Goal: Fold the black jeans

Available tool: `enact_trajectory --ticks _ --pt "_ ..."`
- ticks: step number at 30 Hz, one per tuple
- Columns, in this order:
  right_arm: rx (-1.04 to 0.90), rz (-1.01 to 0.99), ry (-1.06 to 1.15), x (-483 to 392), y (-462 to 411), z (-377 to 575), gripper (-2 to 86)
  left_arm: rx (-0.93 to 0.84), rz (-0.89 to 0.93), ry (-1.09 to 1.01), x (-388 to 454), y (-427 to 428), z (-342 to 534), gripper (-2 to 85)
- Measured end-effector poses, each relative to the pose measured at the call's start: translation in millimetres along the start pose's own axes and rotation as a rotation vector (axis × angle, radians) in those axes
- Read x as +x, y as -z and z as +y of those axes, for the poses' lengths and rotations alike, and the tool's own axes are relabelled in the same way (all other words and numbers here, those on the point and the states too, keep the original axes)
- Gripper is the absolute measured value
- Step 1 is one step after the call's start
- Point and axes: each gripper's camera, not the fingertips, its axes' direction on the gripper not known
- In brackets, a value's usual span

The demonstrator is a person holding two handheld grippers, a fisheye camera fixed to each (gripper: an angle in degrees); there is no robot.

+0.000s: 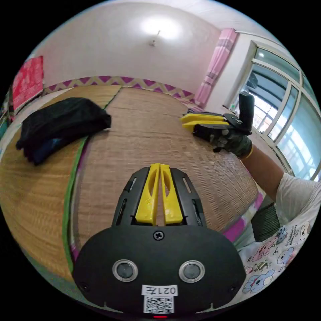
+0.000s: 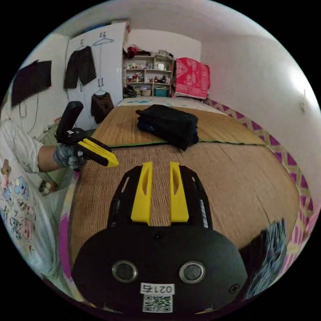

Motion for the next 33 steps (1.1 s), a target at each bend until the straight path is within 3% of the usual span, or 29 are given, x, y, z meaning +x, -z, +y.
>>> enact_trajectory --ticks 9,14,21,28,33 --pt "-0.091 0.076 0.321 -92.1 -185.8 -176.7 10.3 0.023 -0.113 0.155 -75.6 87.9 80.1 -1.0" --pt "-0.052 0.096 0.429 -129.4 -240.6 -235.1 13.3 0.013 -0.187 0.158 -98.9 116.9 108.3 -1.0" --pt "-0.098 0.114 0.507 -154.2 -294.6 -266.1 11.7 0.057 -0.152 0.221 -130.6 151.5 127.4 -1.0" --pt "0.011 -0.034 0.198 -107.4 -250.3 -284.1 3.3 0.083 -0.176 0.253 -151.0 187.0 135.4 -0.9" --pt "0.183 -0.100 -0.114 -26.7 -153.6 -258.6 1.6 0.121 -0.146 0.279 -158.9 203.4 130.4 -0.6"
